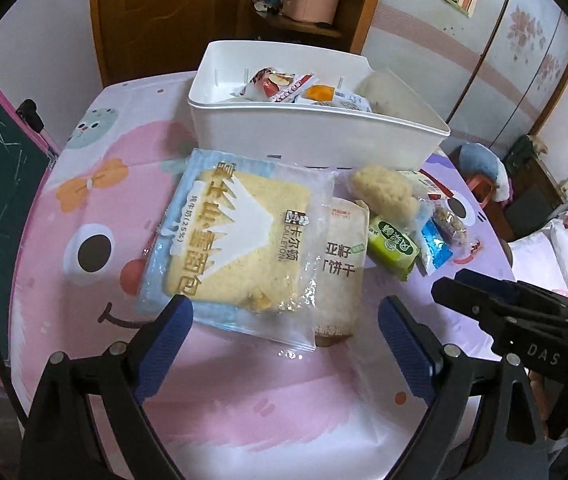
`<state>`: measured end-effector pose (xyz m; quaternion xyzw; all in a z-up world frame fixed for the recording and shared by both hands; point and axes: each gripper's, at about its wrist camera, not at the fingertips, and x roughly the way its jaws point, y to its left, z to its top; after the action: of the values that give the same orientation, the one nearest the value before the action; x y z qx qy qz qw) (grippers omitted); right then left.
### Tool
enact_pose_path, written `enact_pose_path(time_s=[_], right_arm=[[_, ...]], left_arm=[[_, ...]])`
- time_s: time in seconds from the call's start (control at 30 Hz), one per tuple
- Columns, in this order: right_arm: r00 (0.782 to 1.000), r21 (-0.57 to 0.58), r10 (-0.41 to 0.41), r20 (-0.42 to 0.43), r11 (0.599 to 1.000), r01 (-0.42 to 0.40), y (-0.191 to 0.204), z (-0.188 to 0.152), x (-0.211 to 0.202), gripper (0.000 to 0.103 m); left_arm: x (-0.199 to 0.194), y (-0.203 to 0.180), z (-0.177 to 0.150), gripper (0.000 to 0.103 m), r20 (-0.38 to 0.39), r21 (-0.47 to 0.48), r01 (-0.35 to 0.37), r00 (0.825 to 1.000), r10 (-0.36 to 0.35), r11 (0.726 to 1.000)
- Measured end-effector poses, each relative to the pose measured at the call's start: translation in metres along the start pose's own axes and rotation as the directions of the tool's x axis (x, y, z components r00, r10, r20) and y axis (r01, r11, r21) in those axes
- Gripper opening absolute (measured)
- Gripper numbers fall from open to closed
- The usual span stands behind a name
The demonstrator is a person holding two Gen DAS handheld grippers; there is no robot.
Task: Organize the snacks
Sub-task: 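Move both grippers back to the bread and cracker packets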
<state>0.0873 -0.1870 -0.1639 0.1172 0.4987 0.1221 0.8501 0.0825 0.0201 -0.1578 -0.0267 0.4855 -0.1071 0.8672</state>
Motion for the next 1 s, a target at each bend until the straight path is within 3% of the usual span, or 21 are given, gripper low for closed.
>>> enact_pose_path(time_s=[0.77, 1.0], right_arm=[[0.99, 0.034, 0.124, -0.062, 0.992, -0.122, 0.003, 0.003, 0.034, 0.046], [0.982, 0.05, 0.166, -0.089, 0.986, -0.162, 0.004, 0.011, 0.052, 0.046]], left_arm=[[0.053, 0.014, 0.017, 0.093, -0.05, -0.033, -0.097, 0.994, 0.095, 0.995], [0.066, 0.023, 0.024, 0.101, -0.043, -0.049, -0.128, 0.991, 0.126, 0.991]])
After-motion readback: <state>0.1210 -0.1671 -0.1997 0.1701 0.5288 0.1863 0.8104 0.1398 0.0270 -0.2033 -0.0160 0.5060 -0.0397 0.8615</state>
